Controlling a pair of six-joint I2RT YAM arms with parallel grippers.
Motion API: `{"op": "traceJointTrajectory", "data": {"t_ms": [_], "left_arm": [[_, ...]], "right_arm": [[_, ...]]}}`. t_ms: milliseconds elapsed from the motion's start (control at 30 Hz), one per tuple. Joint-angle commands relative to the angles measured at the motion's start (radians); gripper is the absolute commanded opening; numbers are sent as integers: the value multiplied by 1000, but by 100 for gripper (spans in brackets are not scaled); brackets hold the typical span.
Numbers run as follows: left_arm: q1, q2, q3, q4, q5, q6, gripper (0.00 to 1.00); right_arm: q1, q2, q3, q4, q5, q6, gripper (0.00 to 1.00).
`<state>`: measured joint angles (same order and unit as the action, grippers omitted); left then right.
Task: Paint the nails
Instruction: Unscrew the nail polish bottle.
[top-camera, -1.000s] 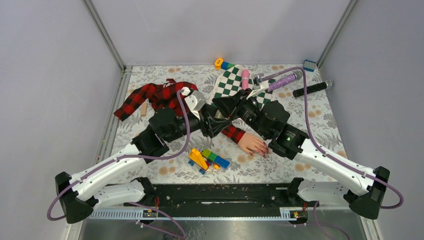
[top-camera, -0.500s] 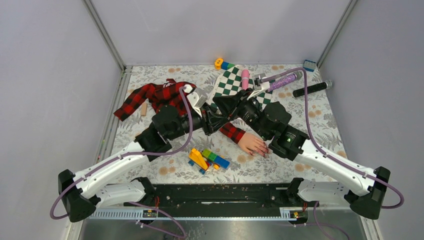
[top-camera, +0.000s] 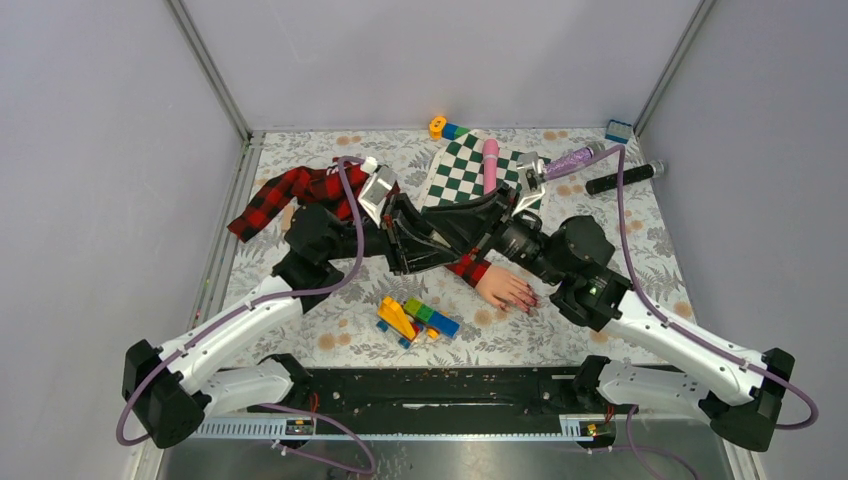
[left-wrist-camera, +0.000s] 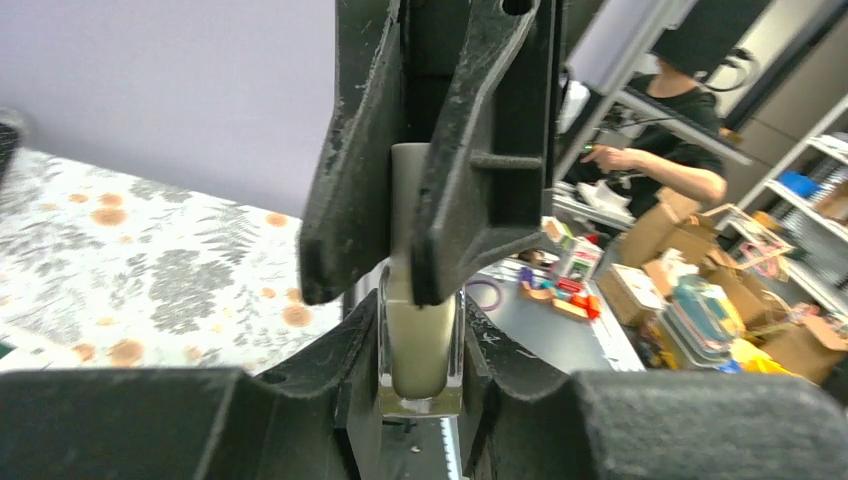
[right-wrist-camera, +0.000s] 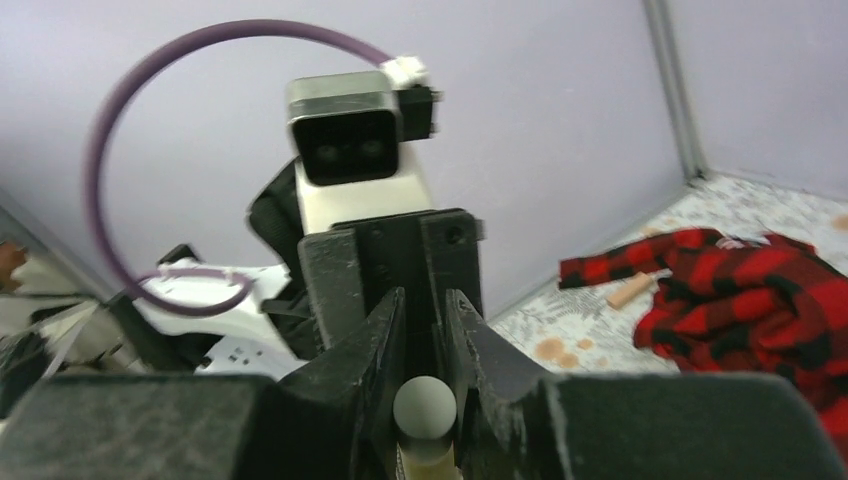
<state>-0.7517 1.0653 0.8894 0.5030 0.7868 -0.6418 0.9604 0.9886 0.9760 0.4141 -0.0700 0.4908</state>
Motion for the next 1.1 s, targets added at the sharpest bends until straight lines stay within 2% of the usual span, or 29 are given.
{"op": "traceJointTrajectory", "data": {"t_ms": [0, 200, 367, 500, 600, 633, 700, 767, 833, 867, 933, 1067], "left_arm": [[45, 1, 14, 280, 97, -178, 0], [49, 32, 8, 477, 164, -345, 0], [50, 37, 8, 517, 187, -383, 0], [50, 33, 10, 482, 193, -358, 0], [49, 14, 1, 396, 177, -279, 0], [50, 4, -1, 355, 167, -242, 0], [50, -19, -5, 286, 136, -178, 0], [49, -37, -9, 227, 103, -120, 0], [49, -55, -14, 179, 65, -76, 0], [49, -65, -17, 162, 41, -56, 0], [49, -78, -23, 113, 8, -18, 0], [46, -100, -27, 30, -50, 56, 0]], "right_arm": [[-11, -50, -13, 149, -264, -24, 0], [-12, -26, -8, 315, -478, 13, 0], [-12, 7, 30, 368, -606, 35, 0], [-13, 13, 49, 344, -600, 24, 0], [-12, 4, 69, 244, -497, 0, 0], [-12, 1, 81, 184, -459, -12, 6], [-13, -10, 91, 120, -389, -31, 29], [-13, -20, 92, 73, -315, -39, 56], [-14, -31, 97, 30, -252, -40, 74], [-14, -36, 101, 4, -215, -38, 80], [-14, -45, 108, -38, -158, -41, 86], [-14, -64, 105, -113, 1, -19, 87]]}}
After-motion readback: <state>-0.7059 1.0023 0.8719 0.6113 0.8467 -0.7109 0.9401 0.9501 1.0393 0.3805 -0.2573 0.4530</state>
